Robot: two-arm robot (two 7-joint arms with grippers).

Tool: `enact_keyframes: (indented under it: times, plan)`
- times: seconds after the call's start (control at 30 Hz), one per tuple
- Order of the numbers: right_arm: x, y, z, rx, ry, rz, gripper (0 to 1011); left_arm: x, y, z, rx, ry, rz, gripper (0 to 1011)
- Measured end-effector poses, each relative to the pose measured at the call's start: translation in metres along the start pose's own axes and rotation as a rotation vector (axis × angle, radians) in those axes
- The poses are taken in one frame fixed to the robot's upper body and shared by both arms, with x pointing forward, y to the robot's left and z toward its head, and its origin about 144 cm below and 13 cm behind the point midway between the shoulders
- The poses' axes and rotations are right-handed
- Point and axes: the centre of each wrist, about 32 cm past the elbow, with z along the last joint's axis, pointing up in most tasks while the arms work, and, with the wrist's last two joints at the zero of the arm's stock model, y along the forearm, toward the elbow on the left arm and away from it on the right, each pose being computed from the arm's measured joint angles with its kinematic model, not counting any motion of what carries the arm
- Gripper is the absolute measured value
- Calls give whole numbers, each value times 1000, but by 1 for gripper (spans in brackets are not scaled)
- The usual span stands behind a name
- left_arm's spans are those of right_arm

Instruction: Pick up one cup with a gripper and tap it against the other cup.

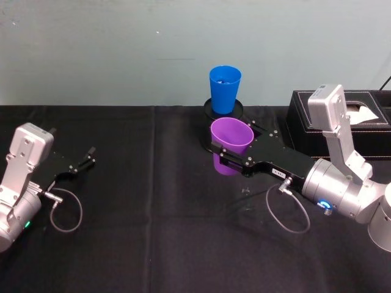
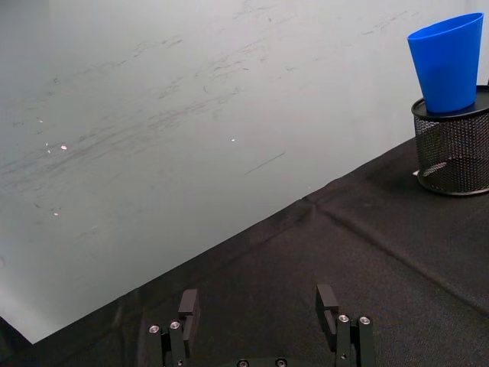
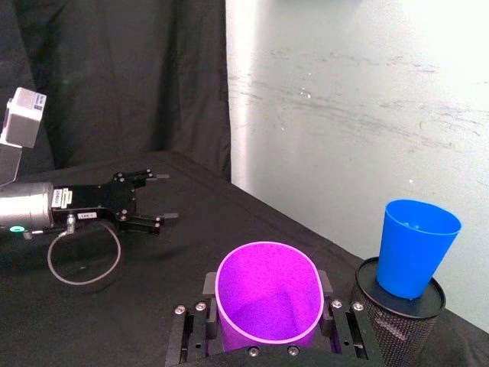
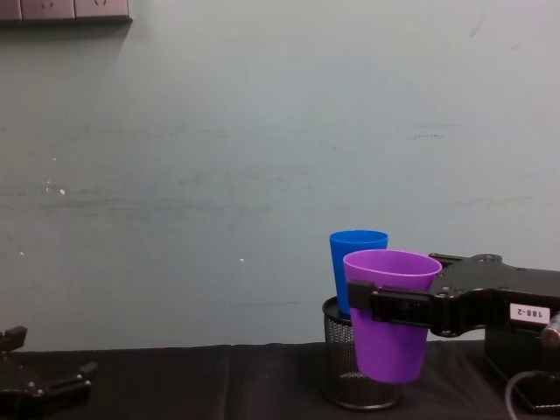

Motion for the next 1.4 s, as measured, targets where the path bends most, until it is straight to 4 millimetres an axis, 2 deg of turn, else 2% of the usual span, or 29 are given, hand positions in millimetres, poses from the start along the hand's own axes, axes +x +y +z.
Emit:
enact_keyframes:
  times: [1.4]
  plan:
    - [0, 0, 0, 0, 0, 0, 723, 0, 0, 0, 0, 0, 0, 1000]
